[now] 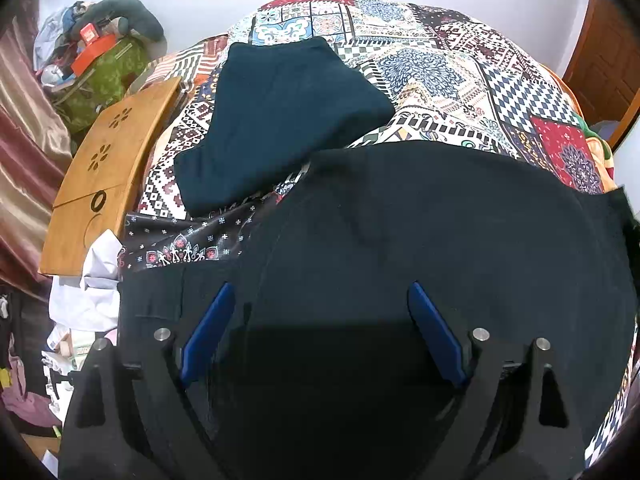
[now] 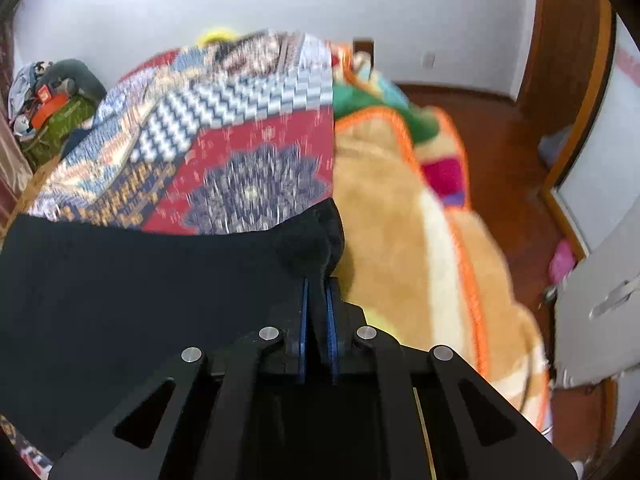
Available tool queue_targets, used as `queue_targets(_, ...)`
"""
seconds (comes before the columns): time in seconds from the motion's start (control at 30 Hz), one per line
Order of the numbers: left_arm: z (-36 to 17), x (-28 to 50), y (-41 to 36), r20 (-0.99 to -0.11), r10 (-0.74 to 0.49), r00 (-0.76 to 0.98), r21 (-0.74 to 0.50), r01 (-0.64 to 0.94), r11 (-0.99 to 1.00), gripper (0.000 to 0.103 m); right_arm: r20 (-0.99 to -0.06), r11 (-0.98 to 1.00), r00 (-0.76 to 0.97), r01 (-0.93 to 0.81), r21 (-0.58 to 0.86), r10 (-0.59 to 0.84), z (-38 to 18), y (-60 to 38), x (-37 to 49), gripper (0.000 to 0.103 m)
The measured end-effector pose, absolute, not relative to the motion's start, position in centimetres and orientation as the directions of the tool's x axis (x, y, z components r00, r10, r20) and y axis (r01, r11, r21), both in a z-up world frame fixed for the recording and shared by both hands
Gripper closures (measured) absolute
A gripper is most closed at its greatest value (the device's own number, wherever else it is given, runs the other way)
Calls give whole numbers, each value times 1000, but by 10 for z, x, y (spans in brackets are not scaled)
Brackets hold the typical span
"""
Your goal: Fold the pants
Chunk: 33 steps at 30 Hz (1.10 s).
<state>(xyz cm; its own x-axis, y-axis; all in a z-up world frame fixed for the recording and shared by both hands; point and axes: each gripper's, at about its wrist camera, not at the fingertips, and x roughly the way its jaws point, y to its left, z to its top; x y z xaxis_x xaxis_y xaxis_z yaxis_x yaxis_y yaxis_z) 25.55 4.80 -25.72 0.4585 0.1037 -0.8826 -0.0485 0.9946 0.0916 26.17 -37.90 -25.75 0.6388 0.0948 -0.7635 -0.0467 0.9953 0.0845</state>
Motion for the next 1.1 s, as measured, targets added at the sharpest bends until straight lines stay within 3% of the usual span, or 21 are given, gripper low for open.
queue_targets(0.2,-256,246,49,-872,130,473,125,-41,991,13,-741,999,670,-51,10,42,-248,-373,274,96)
queue_targets(0.5,-256,228,56,-867,122,484,112,-49,992,12,-828,999,561,-38,-21,4,-281,-363,300,90)
queue_targets(0.63,-250,223,51,-871,146,470,165,-1,986,13,-819,998,573,-15,-58,-38,-255,-371,282,82)
queue_targets(0.77,-241,225,39,-866,150,476,194,44,980,13,-785,1000,620,-21,-3,11,-221,-384,243,49)
queue_targets(0.83,-236,229,27,-871,100,481,160,84,984,13,-763,999,645,-27,35,45,-209,-386,221,48)
queue_targets(0.93,-240,239,6,-893,50,448,136,161,978,13,-754,989,642,-45,142,137,-204,-388,193,33)
queue_targets(1.1,-244,255,-30,-894,52,444,175,240,955,13,-772,962,589,-36,272,240,-227,-374,167,33)
